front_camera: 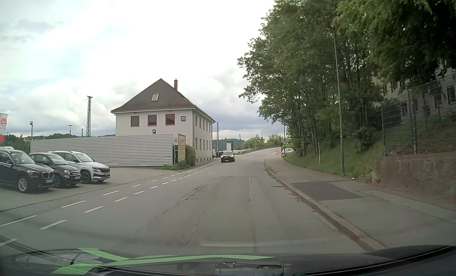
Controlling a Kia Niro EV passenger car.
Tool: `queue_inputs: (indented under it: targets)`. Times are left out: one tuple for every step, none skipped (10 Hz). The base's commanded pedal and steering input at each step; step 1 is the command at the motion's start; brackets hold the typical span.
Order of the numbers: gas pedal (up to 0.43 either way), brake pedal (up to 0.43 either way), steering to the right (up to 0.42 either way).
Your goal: Follow the waypoints while adhering to traffic rules and regulations
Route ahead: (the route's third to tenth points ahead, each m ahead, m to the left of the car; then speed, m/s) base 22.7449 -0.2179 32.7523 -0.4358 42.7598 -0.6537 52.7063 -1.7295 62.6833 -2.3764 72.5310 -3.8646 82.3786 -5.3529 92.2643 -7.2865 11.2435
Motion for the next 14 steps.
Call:
queue_inputs:
  targets:
    - [0.0, 0.0, -0.002]
    - [0.0, 0.0, -0.003]
    - [0.0, 0.0, -0.003]
    - [0.0, 0.0, -0.003]
    - [0.0, 0.0, -0.002]
    - [0.0, 0.0, -0.003]
    - [0.0, 0.0, -0.003]
    - [0.0, 0.0, -0.003]
    - [0.0, 0.0, -0.002]
    - [0.0, 0.0, -0.002]
    - [0.0, 0.0, -0.002]
    - [0.0, 0.0, -0.002]
    - [0.0, 0.0, -0.002]
    - [0.0, 0.0, -0.002]
